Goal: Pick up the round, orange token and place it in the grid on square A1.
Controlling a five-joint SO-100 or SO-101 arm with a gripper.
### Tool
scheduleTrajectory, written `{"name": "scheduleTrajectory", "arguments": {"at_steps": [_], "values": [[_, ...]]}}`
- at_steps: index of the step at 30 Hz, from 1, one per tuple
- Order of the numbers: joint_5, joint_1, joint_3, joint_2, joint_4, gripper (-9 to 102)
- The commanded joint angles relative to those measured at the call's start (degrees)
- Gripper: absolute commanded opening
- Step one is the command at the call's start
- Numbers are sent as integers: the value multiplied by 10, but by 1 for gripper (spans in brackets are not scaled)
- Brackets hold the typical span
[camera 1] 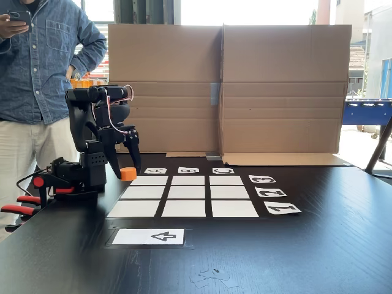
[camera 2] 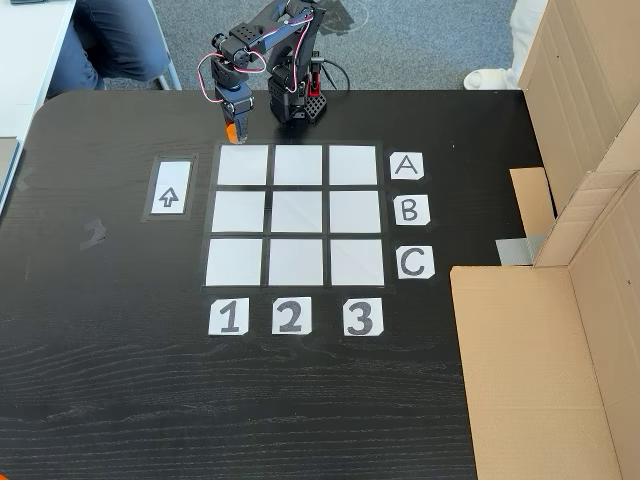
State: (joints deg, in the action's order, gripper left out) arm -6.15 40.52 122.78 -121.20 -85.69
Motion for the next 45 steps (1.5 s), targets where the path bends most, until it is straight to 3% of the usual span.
{"name": "scheduleTrajectory", "arguments": {"at_steps": [1,13,45], "values": [[-4,-8,25,-21,15,6],[-4,-13,100,-15,81,6],[-4,-30,89,176,230,5]]}}
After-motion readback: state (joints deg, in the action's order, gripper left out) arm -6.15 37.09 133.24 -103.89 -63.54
